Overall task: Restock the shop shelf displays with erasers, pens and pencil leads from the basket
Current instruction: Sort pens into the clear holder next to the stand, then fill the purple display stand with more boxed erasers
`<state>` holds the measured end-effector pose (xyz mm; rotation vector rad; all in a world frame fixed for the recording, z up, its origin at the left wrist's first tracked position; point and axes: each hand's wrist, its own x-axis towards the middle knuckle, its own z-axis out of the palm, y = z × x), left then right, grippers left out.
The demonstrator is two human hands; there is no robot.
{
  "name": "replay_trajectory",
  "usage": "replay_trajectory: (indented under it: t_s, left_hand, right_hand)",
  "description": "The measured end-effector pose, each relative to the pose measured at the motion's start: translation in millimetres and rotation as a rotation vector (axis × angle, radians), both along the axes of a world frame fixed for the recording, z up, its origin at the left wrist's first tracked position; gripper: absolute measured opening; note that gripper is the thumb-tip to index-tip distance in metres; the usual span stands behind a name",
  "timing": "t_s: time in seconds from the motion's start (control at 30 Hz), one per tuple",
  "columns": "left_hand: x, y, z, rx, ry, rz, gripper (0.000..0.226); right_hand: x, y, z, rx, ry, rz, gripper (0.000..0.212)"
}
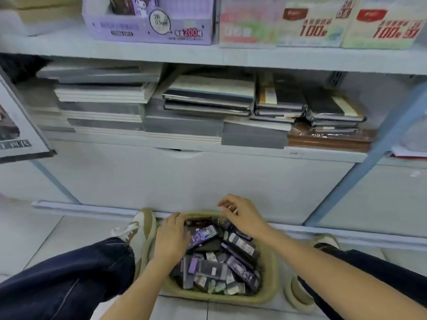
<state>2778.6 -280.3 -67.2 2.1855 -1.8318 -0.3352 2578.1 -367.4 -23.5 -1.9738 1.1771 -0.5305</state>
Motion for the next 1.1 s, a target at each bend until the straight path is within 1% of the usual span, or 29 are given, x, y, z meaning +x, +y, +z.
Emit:
replay_trajectory:
  t_s: [0.13, 0.17, 0.23, 0.3, 0.37, 0.5, 0.57, 0.63, 0.67, 0.7, 0.73, 0.83, 0.87, 0.9, 0.93, 1.0, 1.07, 1.1]
  left_hand:
    - [6.1, 21.7, -54.1, 0.228, 0.015, 0.047, 0.055]
    - [6.0, 26.3, -63.1, 0.246, 0.015, 0.051, 0.055]
    - [4.1, 32.3, -75.5, 0.198, 0.004, 0.047, 0.053]
    - [0.5, 34.7, -79.3, 0.163, 0.013, 0.068, 0.050]
    - [-2.2, 34.2, -82.4, 0.108, 0.009, 0.077, 0.045]
    - [-5.4, 32.3, -84.8, 0.068, -0.020, 0.076, 0.042]
    - [-7.4, 29.5, -85.3, 0.042, 0.006, 0.109, 0.042]
    - [-13.6, 25.6, -83.6, -0.006, 0.055, 0.079, 0.036]
    - [-18.2, 22.8, -82.4, -0.020, 0.133, 0.049, 0.032]
    - [-23.8, 19.6, -80.6, -0.006, 0.267, 0.036, 0.028]
    - [-30.1, 15.7, -77.6, 0.048, 0.459, 0.060, 0.028]
    - [-52.3, 5.7, -67.3, 0.309, 1.196, 0.262, 0.033]
    - [-57.3, 3.8, -66.6, 0.354, 1.383, 0.341, 0.032]
    - [-60.3, 2.9, -66.3, 0.379, 1.529, 0.411, 0.031]
    - [-60.9, 2.7, -66.5, 0.383, 1.636, 0.466, 0.030]
    - [-58.2, 4.2, -68.3, 0.357, 1.727, 0.527, 0.034]
    - [-51.8, 7.2, -71.5, 0.313, 1.702, 0.571, 0.038]
    - [-47.5, 8.5, -72.4, 0.281, 1.669, 0.594, 0.036]
  right_hand:
    - [-23.2, 10.9, -84.5, 0.235, 0.338, 0.018, 0.032]
    - [-28.3, 13.5, -99.7, 0.269, 0.419, 0.019, 0.037]
    - [-35.6, 18.8, -124.1, 0.319, 0.544, 0.019, 0.049]
    - [-40.9, 23.7, -141.9, 0.313, 0.619, 0.013, 0.057]
    - [-46.7, 25.3, -152.9, 0.243, 0.625, -0.002, 0.054]
    - [-60.0, 16.2, -157.8, 0.089, 0.538, -0.009, 0.030]
    - [-64.8, 12.2, -155.9, 0.077, 0.417, -0.037, 0.026]
    - [-64.6, 10.2, -150.6, 0.116, 0.245, -0.055, 0.022]
    - [-62.2, 10.0, -146.8, 0.164, 0.142, -0.064, 0.019]
    - [-57.8, 10.4, -141.2, 0.229, 0.044, -0.069, 0.021]
    - [-52.3, 10.9, -136.0, 0.302, -0.049, -0.066, 0.026]
    - [-33.3, 16.0, -121.6, 0.539, -0.200, -0.047, 0.037]
    - [-27.6, 19.7, -117.5, 0.621, -0.239, -0.036, 0.038]
    - [-22.4, 23.6, -114.9, 0.672, -0.263, -0.023, 0.038]
    - [-18.1, 27.4, -113.1, 0.681, -0.278, -0.012, 0.038]
    - [-12.4, 33.0, -112.2, 0.600, -0.276, 0.000, 0.033]
    - [-10.7, 33.4, -113.4, 0.466, -0.218, -0.008, 0.024]
    - [-11.7, 32.6, -115.5, 0.415, -0.176, -0.016, 0.020]
